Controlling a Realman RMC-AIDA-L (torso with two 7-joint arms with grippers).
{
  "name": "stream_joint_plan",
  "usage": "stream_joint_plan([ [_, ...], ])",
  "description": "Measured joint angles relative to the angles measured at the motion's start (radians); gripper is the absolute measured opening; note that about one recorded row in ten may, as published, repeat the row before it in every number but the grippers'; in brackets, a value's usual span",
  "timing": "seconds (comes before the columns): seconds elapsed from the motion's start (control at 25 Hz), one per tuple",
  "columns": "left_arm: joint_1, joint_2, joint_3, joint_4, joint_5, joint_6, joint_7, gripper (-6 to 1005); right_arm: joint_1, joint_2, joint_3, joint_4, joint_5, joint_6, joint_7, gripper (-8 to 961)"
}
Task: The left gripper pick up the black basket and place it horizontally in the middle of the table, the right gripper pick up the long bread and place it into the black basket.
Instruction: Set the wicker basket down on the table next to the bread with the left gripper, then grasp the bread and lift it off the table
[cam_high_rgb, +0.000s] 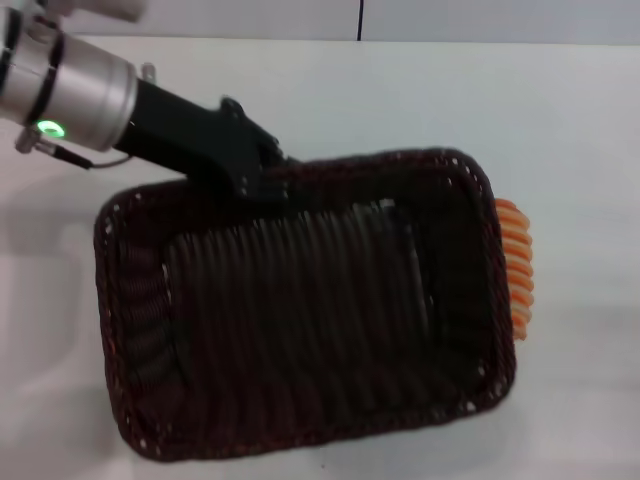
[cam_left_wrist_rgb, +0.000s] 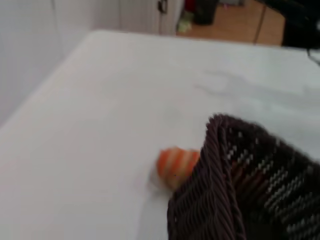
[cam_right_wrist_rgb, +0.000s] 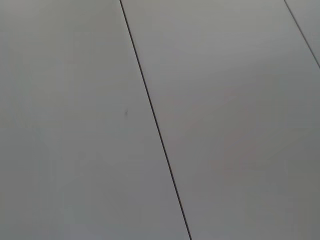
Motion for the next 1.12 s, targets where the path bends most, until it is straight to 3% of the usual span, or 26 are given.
stream_joint_plan([
  [0.16, -0.002, -0.003, 0.052, 0.002, 0.02, 0.022, 0.0, 204, 0.0, 0.0, -0.001, 0.0, 0.0, 0.0, 0.0, 795],
  [0.4, -0.025, -0.004, 0.063, 0.006, 0.019, 0.059, 0.018, 366, 0.002, 0.0, -0.002, 0.0, 0.0, 0.002, 0.0, 792],
  [0.56, -0.03, -0.004, 0.061, 0.003, 0.017, 0.061, 0.023, 556, 0.005, -0.001, -0.01, 0.001, 0.0, 0.002, 0.0, 790],
  [0.76, -0.009, -0.012, 0.081, -0.11, -0.024, 0.277, 0.039, 706, 0.008, 0.0, -0.013, -0.001, 0.0, 0.009, 0.0, 788],
  [0.84, 0.031, -0.015, 0.127, -0.174, -0.034, 0.452, 0.042, 757, 0.009, 0.0, -0.013, -0.001, 0.0, 0.01, 0.0, 787],
  [0.96, 0.12, -0.016, 0.254, -0.259, -0.049, 0.823, 0.043, 757, 0.01, 0.0, -0.013, -0.002, 0.0, 0.011, 0.0, 785],
  [1.0, 0.186, -0.014, 0.377, -0.283, -0.044, 1.114, 0.05, 757, 0.01, 0.0, -0.016, -0.002, 0.0, 0.012, 0.0, 785],
  [1.04, 0.186, -0.014, 0.377, -0.283, -0.044, 1.114, 0.05, 757, 0.01, 0.0, -0.016, -0.002, 0.0, 0.012, 0.0, 784],
  [1.08, 0.219, -0.013, 0.458, -0.285, -0.03, 1.285, 0.059, 756, 0.01, 0.0, -0.02, -0.002, 0.0, 0.012, 0.0, 784],
  [1.12, 0.258, -0.014, 0.572, -0.266, 0.003, 1.556, 0.075, 756, 0.01, 0.0, -0.026, -0.002, 0.0, 0.012, 0.0, 783],
])
